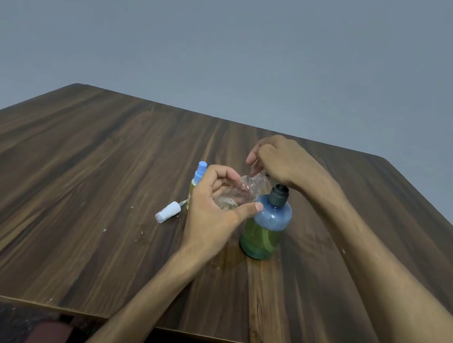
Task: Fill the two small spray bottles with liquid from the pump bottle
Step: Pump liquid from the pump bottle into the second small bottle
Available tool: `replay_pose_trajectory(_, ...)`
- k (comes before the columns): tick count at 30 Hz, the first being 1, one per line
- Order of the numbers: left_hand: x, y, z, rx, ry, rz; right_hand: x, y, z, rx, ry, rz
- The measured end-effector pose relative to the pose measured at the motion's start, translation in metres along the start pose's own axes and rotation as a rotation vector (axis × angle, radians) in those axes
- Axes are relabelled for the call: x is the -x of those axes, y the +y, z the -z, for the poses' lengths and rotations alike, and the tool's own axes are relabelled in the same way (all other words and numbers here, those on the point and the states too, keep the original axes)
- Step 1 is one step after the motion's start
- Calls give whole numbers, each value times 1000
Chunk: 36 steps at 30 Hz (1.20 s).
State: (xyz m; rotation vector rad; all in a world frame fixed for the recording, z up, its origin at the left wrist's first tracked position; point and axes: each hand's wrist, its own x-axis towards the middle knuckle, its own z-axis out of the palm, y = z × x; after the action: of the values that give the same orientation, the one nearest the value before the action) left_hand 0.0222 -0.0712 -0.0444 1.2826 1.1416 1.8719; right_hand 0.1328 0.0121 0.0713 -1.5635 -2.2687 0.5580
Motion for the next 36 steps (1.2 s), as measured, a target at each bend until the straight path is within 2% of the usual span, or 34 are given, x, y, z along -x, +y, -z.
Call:
replay_pose_trajectory(3,0,1,0,-4,1,14,1,0,-4,36,-51,-9)
replay_pose_trajectory(7,1,1,0,1,-2,7,3,-2,0,15,3,-10)
replay_pose_trajectory(11,0,2,-1,6,0,25,3,-3,-4,25,-45,-36)
replay_pose_trajectory(15,0,0,0,13,-10,20,7,-7,0,-10,15,-36)
replay_pose_trajectory(36,0,-1,0,-5,-7,16,9,-9,-4,13,10,-81)
